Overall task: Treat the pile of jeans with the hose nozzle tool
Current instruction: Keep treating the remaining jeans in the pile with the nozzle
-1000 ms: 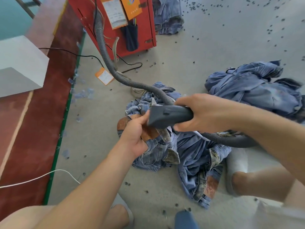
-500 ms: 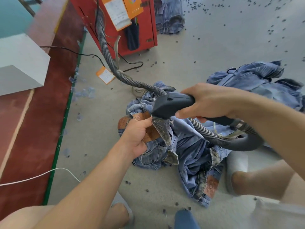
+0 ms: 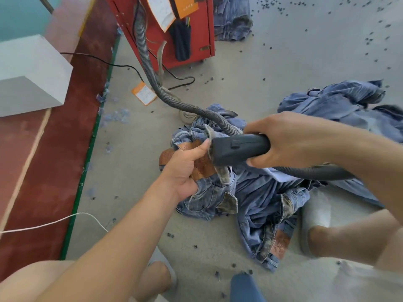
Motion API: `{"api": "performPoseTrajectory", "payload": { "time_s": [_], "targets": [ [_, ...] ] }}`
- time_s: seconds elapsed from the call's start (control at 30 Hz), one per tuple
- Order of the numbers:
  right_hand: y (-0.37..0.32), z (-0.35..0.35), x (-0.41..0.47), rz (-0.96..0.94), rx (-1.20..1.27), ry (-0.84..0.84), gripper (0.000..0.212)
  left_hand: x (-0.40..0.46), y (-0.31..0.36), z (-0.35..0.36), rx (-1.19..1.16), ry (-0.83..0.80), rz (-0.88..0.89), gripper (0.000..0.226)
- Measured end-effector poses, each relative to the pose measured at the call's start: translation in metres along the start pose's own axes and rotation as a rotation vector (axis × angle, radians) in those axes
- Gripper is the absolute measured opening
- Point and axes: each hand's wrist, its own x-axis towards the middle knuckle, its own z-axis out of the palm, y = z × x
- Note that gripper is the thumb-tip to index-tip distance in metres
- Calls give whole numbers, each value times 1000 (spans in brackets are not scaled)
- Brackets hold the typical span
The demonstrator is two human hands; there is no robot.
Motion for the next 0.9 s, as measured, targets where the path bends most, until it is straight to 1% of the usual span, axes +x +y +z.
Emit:
{"api": "performPoseTrajectory", "payload": {
  "time_s": [0.13,0.23,0.27,0.3,0.37,0.4,0.47,0.57,0.63,0.7,0.73,0.8,0.9],
  "targets": [
    [4,3,6,-23,77,151,12,3,5,-5,-103,2,-34,36],
    [15,-12,5,23,116,238,15,-1,8,-4,-58,25,-69,69],
    [17,-16,4,39,109,234,16,-1,7,-3,-25,63,-72,66],
    [20,-19,2,50,89,212,16,-1,6,-1,3,98,-66,52],
    [20,-18,-1,56,29,137,16,1,7,-1,36,137,-23,10],
    [18,-15,-2,46,-5,103,16,3,7,-2,32,143,-15,9],
    [11,-5,-2,8,-70,73,16,6,7,-2,10,98,-16,13],
    [-1,12,0,-68,-139,129,15,5,2,2,24,54,-14,25],
    [-6,15,2,-86,-77,146,14,3,1,5,52,44,-20,30],
    [-4,7,4,-46,29,190,13,3,0,3,33,47,-26,28],
    [1,1,5,-9,42,230,13,3,1,2,19,53,-27,25],
    [12,-13,6,72,-1,285,14,2,3,1,-13,46,-29,20],
    [23,-20,8,159,-41,261,13,0,2,1,-15,8,-39,22]
  ]
}}
